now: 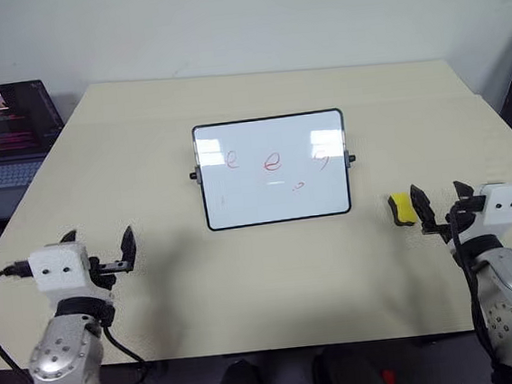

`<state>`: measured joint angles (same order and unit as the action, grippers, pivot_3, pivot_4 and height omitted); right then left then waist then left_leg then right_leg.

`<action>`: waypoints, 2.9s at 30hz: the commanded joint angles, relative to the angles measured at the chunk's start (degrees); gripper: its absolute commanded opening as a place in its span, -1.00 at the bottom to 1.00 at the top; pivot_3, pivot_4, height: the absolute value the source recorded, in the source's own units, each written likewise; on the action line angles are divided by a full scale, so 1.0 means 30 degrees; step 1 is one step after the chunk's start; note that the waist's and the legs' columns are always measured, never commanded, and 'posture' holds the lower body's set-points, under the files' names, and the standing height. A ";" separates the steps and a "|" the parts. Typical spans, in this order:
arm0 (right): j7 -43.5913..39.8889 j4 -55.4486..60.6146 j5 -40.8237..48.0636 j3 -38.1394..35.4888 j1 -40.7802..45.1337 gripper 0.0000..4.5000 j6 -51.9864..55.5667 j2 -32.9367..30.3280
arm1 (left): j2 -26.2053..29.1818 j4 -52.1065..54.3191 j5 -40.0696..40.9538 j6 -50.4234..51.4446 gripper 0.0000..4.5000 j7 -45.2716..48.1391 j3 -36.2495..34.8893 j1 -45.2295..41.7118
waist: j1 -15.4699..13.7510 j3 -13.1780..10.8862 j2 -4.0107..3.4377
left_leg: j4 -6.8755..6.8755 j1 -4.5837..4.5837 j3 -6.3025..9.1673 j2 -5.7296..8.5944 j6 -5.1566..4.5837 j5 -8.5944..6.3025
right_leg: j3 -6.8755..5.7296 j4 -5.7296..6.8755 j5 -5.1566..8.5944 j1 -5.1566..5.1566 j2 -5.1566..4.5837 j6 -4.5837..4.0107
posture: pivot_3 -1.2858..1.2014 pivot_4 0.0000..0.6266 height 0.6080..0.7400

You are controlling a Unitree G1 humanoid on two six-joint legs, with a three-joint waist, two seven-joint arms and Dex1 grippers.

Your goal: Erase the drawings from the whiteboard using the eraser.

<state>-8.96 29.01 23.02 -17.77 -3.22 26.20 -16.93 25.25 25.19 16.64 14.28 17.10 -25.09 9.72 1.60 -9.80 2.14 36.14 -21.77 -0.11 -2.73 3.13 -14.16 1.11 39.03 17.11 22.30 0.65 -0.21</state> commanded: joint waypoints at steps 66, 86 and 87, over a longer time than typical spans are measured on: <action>0.0831 -0.5596 -0.1961 0.1400 0.5746 -0.39 0.5856 -0.0931 | 0.5472 -0.1313 0.4664 0.3683 1.00 1.3882 0.8269 -0.8930 | 0.0067 -0.0027 -0.0023 | -0.0015 -0.0092 -0.0012 0.0007 -0.0001 -0.0005 | 0.0018 -0.0006 0.0026 0.0106 0.0067 -0.0006 | 0.03 -0.52 1.00; -0.6388 0.1547 -0.2438 1.0412 0.7840 -0.41 0.5506 -0.4611 | 0.6117 0.1321 0.4991 0.5959 1.00 0.9580 0.2900 -0.2714 | 0.0064 -0.0038 -0.0017 | -0.0002 -0.0062 0.0037 -0.0013 -0.0002 -0.0005 | 0.0009 0.0008 0.0030 0.0100 0.0048 -0.0005 | 0.03 -0.52 1.00; -0.6492 0.1007 -0.2821 1.1054 0.8450 -0.41 0.5158 -0.4344 | 0.6098 0.1211 0.4740 0.5869 1.00 0.9288 0.2735 -0.2666 | 0.0064 -0.0036 -0.0014 | -0.0001 -0.0063 0.0039 -0.0012 -0.0002 -0.0004 | 0.0005 0.0008 0.0030 0.0098 0.0048 -0.0005 | 0.03 -0.52 1.00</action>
<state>-27.65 32.62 16.17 13.59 20.48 43.78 -30.67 42.87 27.11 31.17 32.31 46.28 -14.61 1.91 1.80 -9.91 2.09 36.14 -21.95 0.00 -2.76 3.13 -14.18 1.11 39.06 17.20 22.59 0.79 -0.23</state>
